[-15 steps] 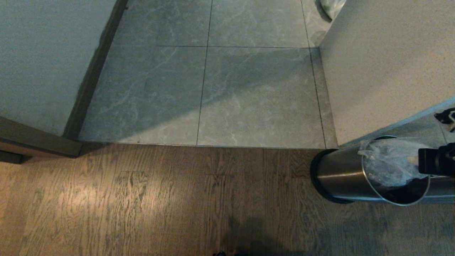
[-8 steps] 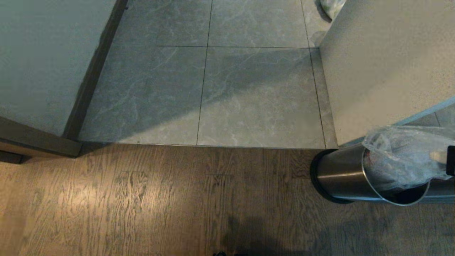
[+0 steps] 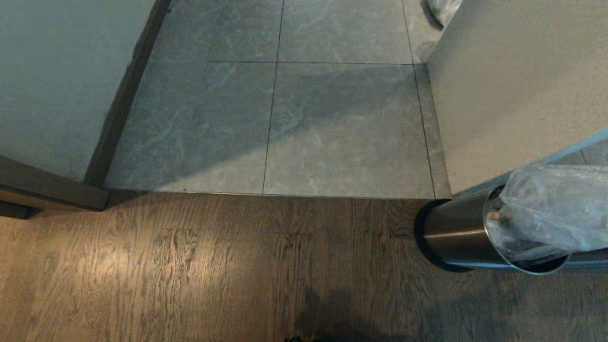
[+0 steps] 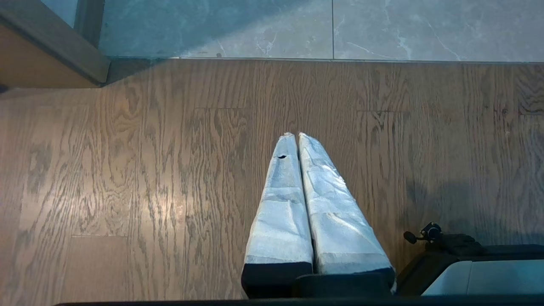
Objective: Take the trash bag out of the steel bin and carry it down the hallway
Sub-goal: Pick up the trash bag
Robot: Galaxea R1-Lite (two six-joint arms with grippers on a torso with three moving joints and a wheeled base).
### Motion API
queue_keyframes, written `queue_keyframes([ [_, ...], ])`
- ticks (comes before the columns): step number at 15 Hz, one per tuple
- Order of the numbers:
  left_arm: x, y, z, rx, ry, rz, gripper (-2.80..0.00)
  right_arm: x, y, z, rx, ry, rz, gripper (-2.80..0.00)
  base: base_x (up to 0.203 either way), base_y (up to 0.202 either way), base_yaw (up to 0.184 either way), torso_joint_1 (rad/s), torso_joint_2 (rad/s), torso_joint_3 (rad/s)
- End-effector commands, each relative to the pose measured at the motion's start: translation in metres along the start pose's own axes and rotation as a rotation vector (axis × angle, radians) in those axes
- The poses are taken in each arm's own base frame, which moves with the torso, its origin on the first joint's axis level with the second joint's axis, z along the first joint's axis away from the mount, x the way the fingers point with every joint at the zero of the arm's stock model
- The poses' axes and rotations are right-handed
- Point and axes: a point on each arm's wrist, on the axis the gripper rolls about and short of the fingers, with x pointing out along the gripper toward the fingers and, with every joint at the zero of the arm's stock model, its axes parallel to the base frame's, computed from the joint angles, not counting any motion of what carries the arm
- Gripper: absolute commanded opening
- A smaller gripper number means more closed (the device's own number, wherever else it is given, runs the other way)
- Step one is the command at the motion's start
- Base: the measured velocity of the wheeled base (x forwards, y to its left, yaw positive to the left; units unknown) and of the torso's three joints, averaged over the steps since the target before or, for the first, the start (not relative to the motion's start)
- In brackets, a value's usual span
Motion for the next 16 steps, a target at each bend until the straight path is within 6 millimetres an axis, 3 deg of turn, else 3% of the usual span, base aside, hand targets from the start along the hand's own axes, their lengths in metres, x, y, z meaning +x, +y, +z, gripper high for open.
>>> queue_keyframes([
  [1,0.0,0.0,0.0,0.0,0.0,0.0,-2.8,-0.027,0.009,-0.016,-0.025,-0.069,0.045,-2.8,0.0,0.0,0.0,0.0,0.0,0.0],
  [5,0.0,0.0,0.0,0.0,0.0,0.0,-2.8,-0.067,0.018,-0.075,-0.026,-0.149,0.081,-2.8,0.0,0.0,0.0,0.0,0.0,0.0],
  [9,0.0,0.0,0.0,0.0,0.0,-0.001,-2.8,-0.068,0.016,-0.154,-0.035,-0.117,0.022,-2.8,0.0,0.0,0.0,0.0,0.0,0.0],
  [11,0.0,0.0,0.0,-0.002,0.0,0.0,-2.8,-0.062,0.013,-0.168,-0.009,-0.104,-0.016,-2.8,0.0,0.0,0.0,0.0,0.0,0.0],
  [14,0.0,0.0,0.0,-0.002,0.0,0.0,-2.8,-0.064,0.014,-0.181,-0.044,-0.072,0.099,-2.8,0.0,0.0,0.0,0.0,0.0,0.0],
  [16,0.0,0.0,0.0,0.0,0.0,0.0,-2.8,-0.064,0.012,-0.183,-0.03,-0.123,0.017,-2.8,0.0,0.0,0.0,0.0,0.0,0.0],
])
